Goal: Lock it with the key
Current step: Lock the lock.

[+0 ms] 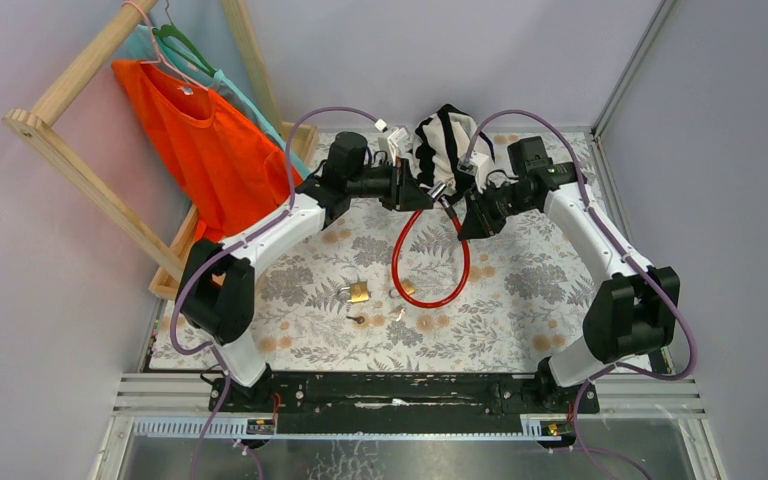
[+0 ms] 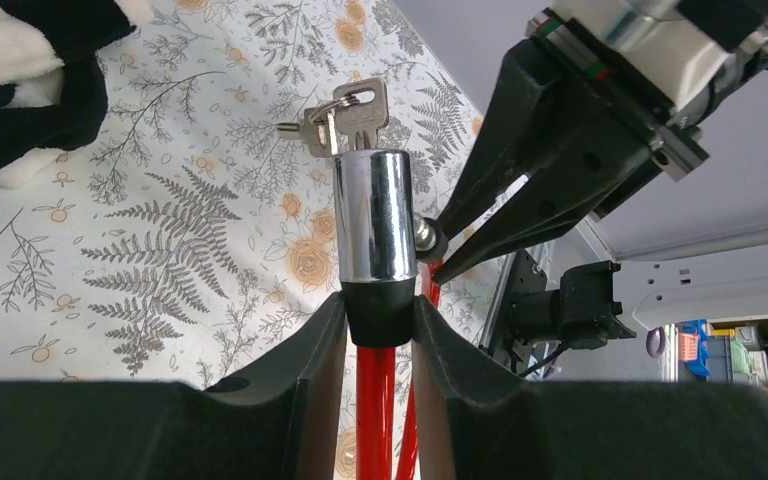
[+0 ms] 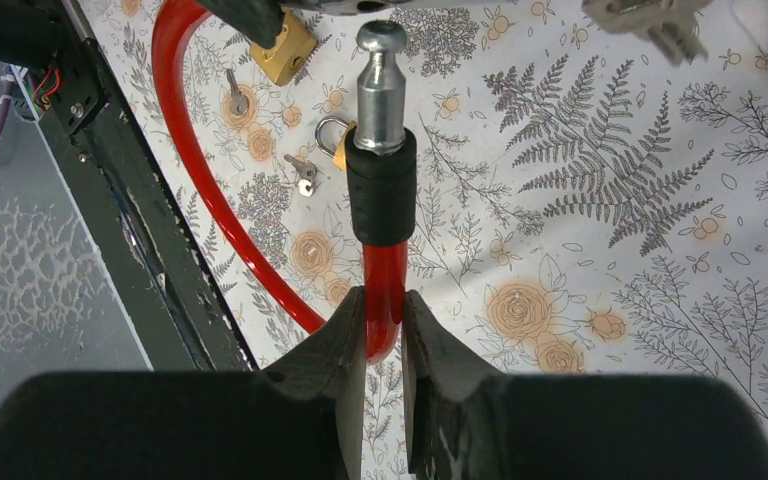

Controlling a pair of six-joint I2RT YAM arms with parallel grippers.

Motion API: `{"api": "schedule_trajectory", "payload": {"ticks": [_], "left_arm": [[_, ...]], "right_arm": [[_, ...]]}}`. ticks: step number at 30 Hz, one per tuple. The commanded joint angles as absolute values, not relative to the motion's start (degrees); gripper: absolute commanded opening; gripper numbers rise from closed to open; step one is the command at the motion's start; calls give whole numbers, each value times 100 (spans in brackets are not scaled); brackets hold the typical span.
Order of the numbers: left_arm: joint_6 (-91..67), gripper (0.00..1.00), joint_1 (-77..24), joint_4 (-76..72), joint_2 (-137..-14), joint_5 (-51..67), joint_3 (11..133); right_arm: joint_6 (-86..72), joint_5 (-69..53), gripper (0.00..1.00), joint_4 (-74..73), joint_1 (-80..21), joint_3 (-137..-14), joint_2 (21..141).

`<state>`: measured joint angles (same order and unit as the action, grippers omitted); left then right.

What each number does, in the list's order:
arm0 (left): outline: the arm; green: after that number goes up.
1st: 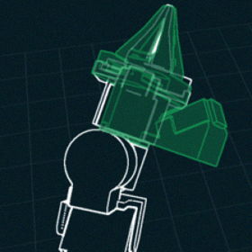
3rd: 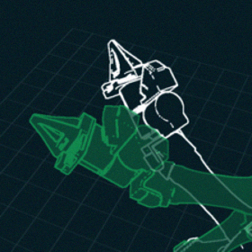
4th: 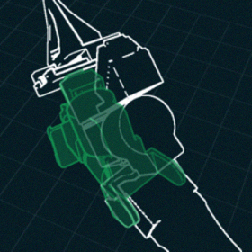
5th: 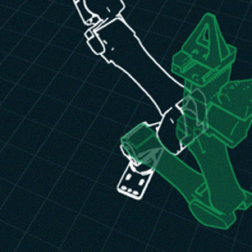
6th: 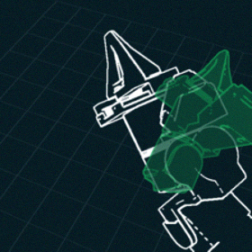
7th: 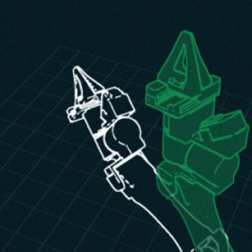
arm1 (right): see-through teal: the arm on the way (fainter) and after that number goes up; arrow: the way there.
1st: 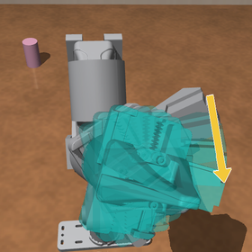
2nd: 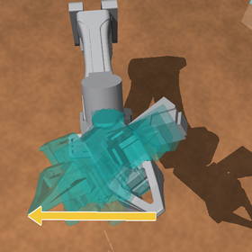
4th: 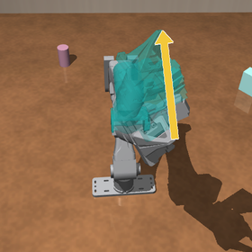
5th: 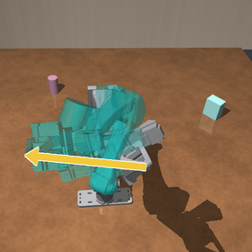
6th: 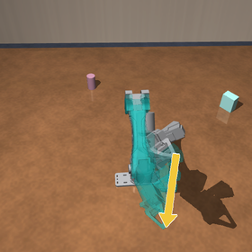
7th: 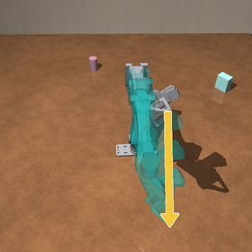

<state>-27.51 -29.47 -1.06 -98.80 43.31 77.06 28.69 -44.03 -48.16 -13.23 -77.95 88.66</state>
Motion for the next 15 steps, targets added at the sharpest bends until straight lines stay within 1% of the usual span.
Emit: {"api": "schedule_trajectory", "payload": {"ticks": [1, 15], "left_arm": [[-2821, 0, -2928, -708, -9650, 4518, 7682], [-2818, 0, -2992, -760, -9670, 4554, 7611]], "right_arm": [[2767, -4553, 0, -4834, -1440, -8079, 8885], [2683, -4399, 0, -4795, -1551, -8110, 8916]]}}
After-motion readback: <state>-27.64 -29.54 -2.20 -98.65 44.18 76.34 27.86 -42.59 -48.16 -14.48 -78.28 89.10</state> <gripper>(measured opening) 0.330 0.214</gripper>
